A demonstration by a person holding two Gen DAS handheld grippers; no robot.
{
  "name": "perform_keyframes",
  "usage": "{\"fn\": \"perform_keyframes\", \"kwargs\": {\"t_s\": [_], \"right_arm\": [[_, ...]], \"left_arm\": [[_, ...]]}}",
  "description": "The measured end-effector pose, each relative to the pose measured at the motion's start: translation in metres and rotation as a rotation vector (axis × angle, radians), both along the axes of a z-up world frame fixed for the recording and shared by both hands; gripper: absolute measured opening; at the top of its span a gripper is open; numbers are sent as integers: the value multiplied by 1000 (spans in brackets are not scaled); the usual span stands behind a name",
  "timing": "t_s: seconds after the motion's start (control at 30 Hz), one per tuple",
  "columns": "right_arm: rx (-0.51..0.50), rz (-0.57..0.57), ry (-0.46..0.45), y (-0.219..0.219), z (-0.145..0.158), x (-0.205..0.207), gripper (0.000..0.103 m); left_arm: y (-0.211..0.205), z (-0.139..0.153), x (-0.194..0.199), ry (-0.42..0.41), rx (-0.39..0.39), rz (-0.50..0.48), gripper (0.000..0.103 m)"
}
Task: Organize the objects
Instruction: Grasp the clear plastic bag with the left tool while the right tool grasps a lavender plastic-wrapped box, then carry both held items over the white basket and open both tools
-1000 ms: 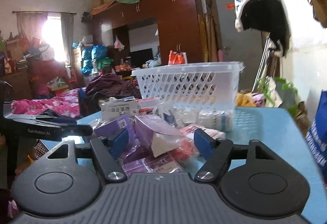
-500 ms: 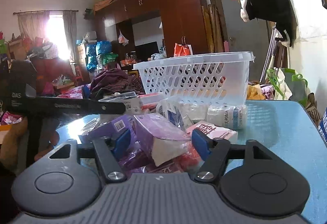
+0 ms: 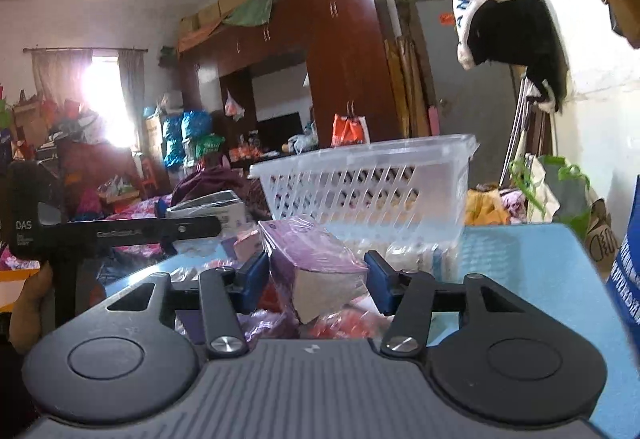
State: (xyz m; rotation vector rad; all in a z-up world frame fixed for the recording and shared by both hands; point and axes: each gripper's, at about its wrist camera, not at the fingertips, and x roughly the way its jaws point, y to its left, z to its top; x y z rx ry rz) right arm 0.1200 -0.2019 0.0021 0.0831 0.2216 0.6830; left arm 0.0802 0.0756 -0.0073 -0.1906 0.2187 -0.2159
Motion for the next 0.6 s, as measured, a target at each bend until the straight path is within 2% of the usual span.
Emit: {"fn": "perform_keyframes", "kwargs": {"t_s": [0.17,0.3,0.4,0.47,0.6], "right_arm": [[-24,-36,-50,2,22,8,56],[-89,-92,-153,27,63,34,56],[-147,-155,-196,47,87,68,56],[-185,-214,-180,58,96,98,55],[-198,-240,-97,65,89,142,55]], "left_arm": [[1,16,5,-19,-9,-1,40],[-6,54,26,-45,-1,-13,40],[-12,87,58,-33,10,-5,40],[-18,100,79,-13,46,30,40],[-25,108,122,50,106,94,40]]}}
